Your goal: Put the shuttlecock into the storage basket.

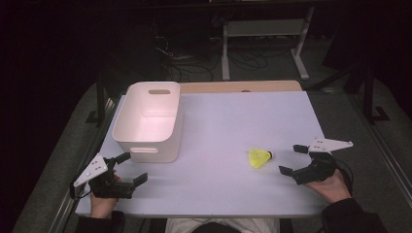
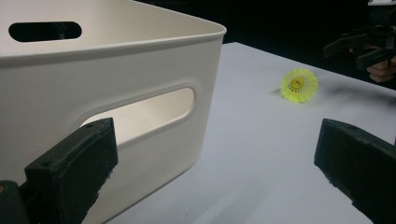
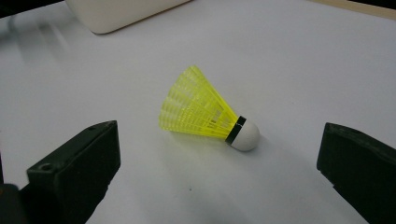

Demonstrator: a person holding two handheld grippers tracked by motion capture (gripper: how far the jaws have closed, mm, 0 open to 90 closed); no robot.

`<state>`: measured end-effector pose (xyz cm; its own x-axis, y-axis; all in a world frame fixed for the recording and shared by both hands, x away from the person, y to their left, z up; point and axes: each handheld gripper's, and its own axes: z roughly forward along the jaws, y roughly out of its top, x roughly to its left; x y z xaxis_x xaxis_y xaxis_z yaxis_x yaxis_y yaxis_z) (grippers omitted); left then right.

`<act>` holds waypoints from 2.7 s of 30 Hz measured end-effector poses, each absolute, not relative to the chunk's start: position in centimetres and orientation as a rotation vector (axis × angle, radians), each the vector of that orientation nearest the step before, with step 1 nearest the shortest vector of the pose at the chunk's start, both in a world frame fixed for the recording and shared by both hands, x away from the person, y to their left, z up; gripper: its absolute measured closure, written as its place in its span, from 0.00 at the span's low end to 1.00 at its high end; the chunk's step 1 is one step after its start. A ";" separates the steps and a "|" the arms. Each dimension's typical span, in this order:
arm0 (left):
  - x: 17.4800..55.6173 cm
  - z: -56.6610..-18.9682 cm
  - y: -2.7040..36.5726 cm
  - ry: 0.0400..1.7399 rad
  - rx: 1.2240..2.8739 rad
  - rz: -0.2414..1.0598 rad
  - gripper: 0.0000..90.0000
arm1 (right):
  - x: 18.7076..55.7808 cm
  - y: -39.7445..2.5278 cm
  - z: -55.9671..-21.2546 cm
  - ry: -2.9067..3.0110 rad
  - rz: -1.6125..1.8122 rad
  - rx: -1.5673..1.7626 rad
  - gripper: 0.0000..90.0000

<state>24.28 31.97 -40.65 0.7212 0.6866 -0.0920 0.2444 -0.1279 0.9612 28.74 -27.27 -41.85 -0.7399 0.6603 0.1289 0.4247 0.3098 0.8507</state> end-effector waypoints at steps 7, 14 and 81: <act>24.3 -40.7 31.9 0.748 1.702 0.447 0.00 | 28.8 -27.2 -41.9 2.340 1.396 0.987 0.00; 24.3 -40.7 31.9 0.747 1.704 0.445 0.00 | 28.8 -26.9 -41.8 2.363 1.371 0.973 0.00; 24.2 -40.7 31.9 0.744 1.713 0.447 0.00 | 30.5 -22.3 -41.4 2.837 1.159 0.632 0.95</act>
<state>24.25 31.86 -40.71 0.7259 0.6825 -0.0855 0.2454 -0.1408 0.9591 30.48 -22.34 -41.39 -0.9182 0.3711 0.1383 0.3618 0.6441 0.6740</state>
